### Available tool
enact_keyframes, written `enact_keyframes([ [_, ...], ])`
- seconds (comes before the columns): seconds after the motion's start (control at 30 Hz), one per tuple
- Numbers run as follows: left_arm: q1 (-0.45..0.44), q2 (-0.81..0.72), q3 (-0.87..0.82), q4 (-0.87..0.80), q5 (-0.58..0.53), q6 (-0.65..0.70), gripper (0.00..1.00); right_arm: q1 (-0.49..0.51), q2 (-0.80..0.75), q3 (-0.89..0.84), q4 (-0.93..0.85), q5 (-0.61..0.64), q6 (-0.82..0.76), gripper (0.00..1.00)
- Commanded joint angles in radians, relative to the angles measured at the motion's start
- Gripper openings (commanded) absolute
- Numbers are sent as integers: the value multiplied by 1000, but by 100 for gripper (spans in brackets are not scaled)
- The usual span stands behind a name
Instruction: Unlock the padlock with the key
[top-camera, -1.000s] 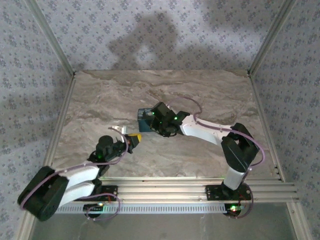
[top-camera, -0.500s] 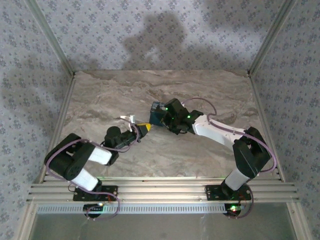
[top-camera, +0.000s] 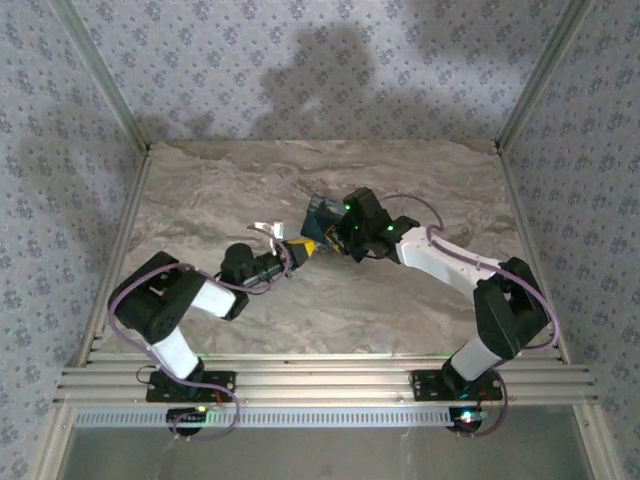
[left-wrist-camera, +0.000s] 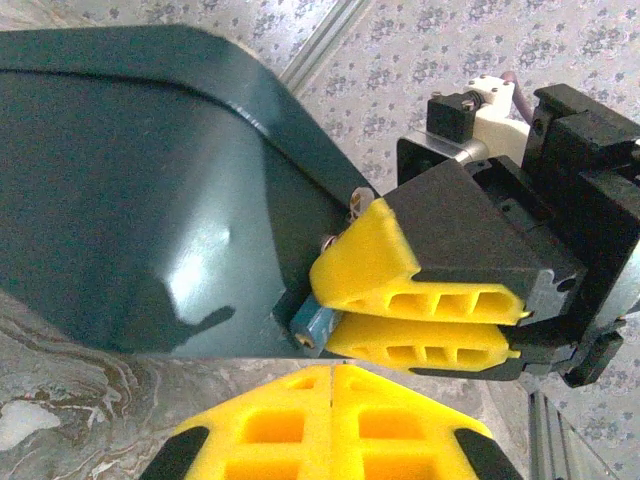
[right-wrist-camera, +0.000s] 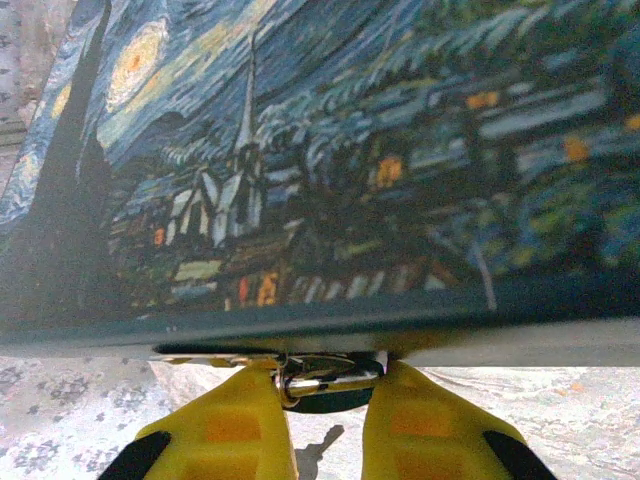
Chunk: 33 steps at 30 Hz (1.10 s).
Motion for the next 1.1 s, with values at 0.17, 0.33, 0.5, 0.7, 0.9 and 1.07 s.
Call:
enact_keyframes([
  [0.17,-4,-8,35,58,30,-22,0,-24,-90,1,47,-66,30,0],
  [0.33,-4,-41,40,58,42,-34,0,-26,-112,-5,69,-98,49,0],
  [0.5,-3,-82,41,59,50,-41,0,-22,-120,-2,79,-115,58,0],
  [0.7,-5,-103,40,58,49,-44,0,-16,-119,1,101,-136,74,0],
  [0.9,-2,-84,36,58,42,-38,0,-16,-120,4,103,-144,77,0],
  [1.07,23,-75,22,58,57,-49,0,-22,-106,-2,88,-155,59,0],
])
